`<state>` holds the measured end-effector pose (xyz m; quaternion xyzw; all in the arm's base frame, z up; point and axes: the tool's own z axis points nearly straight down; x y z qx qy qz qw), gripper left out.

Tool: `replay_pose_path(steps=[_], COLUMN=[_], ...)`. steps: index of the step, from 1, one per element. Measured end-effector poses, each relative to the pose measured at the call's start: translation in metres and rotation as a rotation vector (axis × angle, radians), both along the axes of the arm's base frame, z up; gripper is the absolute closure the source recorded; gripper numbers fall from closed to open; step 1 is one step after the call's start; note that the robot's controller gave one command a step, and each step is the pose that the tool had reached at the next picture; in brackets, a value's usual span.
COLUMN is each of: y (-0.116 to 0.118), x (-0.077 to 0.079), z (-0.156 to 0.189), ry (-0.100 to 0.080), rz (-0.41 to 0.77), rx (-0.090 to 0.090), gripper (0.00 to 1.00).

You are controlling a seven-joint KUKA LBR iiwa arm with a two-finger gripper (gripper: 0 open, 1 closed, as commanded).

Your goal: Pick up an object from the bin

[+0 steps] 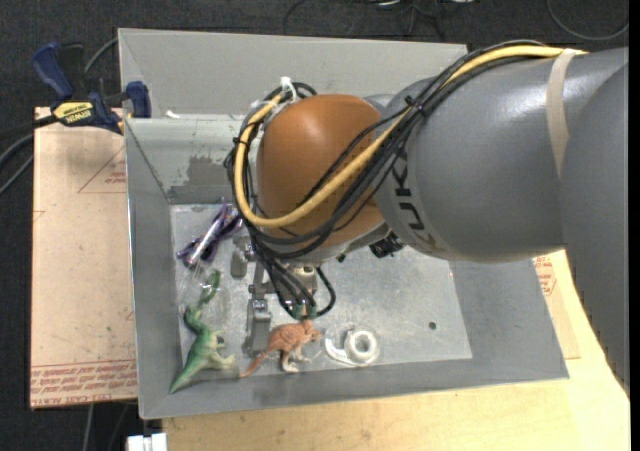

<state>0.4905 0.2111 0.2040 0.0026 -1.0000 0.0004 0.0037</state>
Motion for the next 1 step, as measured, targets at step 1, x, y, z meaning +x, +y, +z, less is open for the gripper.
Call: replay_pose_path(steps=[1], y=[-0.0015], x=[0.0020], z=[0.0046], ry=[-0.007], rz=[-0.005], rx=[0.002], gripper=[0.00])
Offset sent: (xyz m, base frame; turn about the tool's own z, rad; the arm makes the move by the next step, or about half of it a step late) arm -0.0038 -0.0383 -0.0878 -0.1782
